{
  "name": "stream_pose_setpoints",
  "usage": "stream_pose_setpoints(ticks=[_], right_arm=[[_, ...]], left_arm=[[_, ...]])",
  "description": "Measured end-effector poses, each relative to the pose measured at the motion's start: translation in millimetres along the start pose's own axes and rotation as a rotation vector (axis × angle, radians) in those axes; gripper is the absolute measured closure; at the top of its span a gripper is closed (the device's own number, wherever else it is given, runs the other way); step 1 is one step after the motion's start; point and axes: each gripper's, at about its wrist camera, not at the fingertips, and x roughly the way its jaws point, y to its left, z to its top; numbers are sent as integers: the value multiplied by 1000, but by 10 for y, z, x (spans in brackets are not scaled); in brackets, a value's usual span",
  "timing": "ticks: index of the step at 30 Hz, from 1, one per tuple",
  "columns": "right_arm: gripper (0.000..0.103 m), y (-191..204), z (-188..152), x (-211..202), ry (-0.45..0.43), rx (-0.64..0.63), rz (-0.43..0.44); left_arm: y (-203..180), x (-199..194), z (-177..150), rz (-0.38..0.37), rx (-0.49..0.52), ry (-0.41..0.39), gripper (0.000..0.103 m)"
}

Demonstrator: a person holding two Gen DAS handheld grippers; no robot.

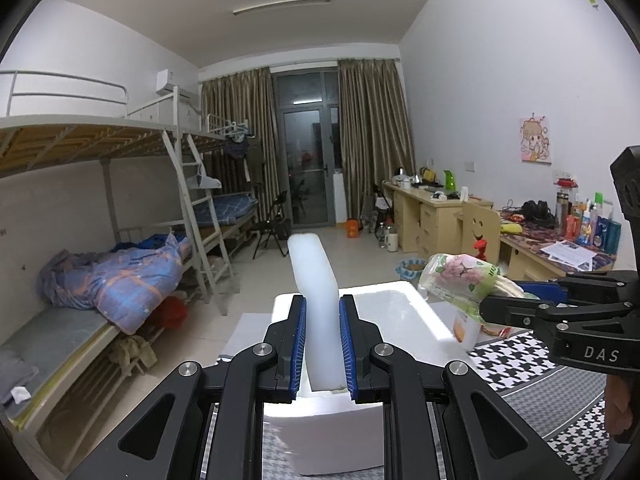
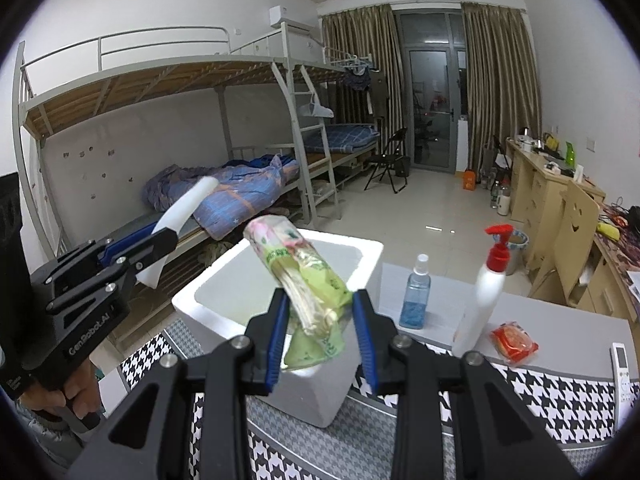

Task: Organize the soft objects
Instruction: 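Carry the foam roll and snack pack over the white foam box with both tools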

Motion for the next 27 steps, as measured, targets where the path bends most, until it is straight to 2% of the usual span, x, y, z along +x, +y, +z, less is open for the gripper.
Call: stream_pose_setpoints(ticks=[27], right_arm=[[66, 281, 122, 452, 77, -61, 39]], left_arm=[[288, 6, -68, 72, -36, 8, 85]])
